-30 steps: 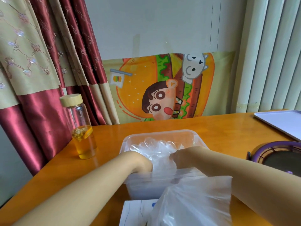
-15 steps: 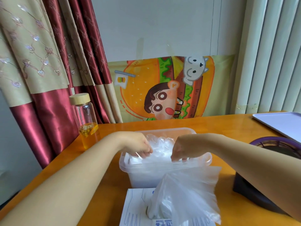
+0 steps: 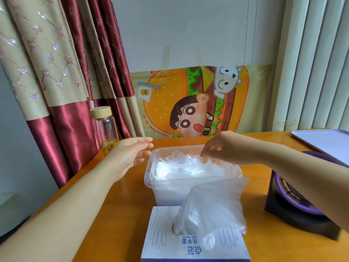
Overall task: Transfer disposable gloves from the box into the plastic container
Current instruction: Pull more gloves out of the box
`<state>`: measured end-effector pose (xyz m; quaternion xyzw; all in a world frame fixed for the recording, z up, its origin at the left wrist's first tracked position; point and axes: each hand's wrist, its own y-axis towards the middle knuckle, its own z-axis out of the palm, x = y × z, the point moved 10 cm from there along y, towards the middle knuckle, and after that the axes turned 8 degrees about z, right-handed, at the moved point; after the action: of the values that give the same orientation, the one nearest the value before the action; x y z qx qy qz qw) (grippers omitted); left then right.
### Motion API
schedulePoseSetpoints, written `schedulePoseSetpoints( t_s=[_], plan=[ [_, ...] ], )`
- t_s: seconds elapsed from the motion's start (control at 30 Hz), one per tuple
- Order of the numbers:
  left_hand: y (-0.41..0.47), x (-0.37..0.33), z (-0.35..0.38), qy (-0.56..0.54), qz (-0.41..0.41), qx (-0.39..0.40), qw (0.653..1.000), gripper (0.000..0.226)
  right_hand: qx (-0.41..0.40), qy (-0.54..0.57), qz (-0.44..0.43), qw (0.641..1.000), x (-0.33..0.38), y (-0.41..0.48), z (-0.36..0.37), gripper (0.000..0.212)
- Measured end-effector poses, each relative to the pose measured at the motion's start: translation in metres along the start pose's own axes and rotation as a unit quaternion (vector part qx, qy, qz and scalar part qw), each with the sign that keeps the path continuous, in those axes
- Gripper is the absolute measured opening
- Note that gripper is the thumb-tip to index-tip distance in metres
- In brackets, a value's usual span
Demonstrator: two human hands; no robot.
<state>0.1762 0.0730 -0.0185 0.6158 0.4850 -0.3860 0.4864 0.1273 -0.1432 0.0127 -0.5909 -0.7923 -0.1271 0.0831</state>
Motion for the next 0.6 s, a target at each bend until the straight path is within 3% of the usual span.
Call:
schedulePoseSetpoints(
  t_s=[0.1, 0.2, 0.3, 0.43, 0.5, 0.6],
  plan=[
    [-0.022, -0.018, 0.002, 0.077, 0.089, 0.012, 0.993, 0.024, 0.037, 0.034, -0.038, 0.998, 0.013, -0.03, -0.012, 0.037],
    [-0.048, -0.034, 0.031, 0.126, 0.152, 0.118, 0.973, 0.02, 0.141, 0.025, -0.038, 0.989, 0.022, -0.061, -0.003, 0.057],
    [-0.073, -0.034, 0.066, 0.181, 0.154, 0.233, 0.943, 0.015, 0.213, -0.074, -0.011, 0.974, 0.023, -0.085, 0.012, 0.084],
    [-0.095, -0.008, 0.093, 0.332, 0.132, 0.303, 0.883, 0.04, 0.137, -0.217, -0.036, 0.966, 0.037, -0.101, 0.03, 0.12],
    [-0.1, 0.004, 0.097, 0.361, 0.125, 0.304, 0.873, 0.051, 0.057, -0.275, -0.101, 0.954, 0.054, -0.102, 0.037, 0.113],
    [-0.107, 0.019, 0.1, 0.374, 0.122, 0.322, 0.861, 0.057, -0.061, -0.24, -0.217, 0.944, 0.081, -0.105, 0.031, 0.055]
  ],
)
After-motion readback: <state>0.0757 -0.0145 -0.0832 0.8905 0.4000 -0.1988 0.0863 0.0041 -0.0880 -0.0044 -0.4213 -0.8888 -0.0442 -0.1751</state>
